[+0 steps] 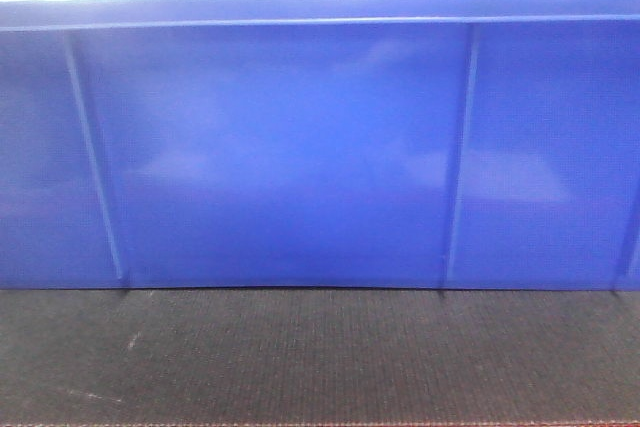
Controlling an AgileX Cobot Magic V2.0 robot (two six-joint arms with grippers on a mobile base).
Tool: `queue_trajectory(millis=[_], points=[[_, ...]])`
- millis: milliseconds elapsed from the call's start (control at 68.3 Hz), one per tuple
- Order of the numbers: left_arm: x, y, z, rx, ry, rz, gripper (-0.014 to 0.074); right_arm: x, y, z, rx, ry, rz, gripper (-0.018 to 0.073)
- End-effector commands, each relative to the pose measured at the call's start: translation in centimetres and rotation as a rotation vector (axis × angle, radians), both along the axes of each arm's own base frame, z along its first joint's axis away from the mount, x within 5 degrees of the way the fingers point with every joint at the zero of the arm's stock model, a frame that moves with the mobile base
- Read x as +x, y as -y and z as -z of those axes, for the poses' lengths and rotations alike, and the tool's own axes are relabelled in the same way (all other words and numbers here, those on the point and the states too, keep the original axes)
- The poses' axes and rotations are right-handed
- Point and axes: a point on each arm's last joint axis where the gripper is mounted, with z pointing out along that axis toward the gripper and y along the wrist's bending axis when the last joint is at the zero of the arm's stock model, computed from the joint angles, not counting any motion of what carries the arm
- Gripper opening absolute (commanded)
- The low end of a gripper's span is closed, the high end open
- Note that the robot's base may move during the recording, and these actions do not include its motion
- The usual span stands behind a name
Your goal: Move blue bin to conveyor side
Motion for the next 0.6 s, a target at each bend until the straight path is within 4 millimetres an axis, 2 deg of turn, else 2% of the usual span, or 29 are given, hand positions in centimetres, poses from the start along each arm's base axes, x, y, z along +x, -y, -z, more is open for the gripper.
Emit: queue_trajectory(millis=[0,102,146,176,395,586], points=[[0.3,-0.1,1.6,-0.016,0.026,-0.015,-0.0009,-0.1,0.1,-0.2,-0.016,0.033,0.01,-0.0085],[0.7,-0.2,3.4,-0.018,0.042,-0.03,-0.0009,-0.1,0.1,-0.2,-0.016,0.033,0.01,-0.0085],[0.6,-0.2,3.0,-0.031,0.088,-0.031,-0.0009,-0.1,0.1,-0.2,-0.016,0.033,0.01,-0.0085],[0.7,-0.2,3.4,-0.045,0.043,-0.029,-0.0009,-0.1,0.1,-0.2,-0.016,0.033,0.01,-0.0085],[0.7,-0.2,3.5,-0.128,0.033,-0.023,-0.0009,-0.1,0.1,-0.2,-0.016,0.033,0.01,-0.0085],[0.7,-0.2,3.5,-0.124,0.033,-0.024,-0.0009,-0.1,0.1,-0.2,-0.016,0.033,0.01,-0.0085]])
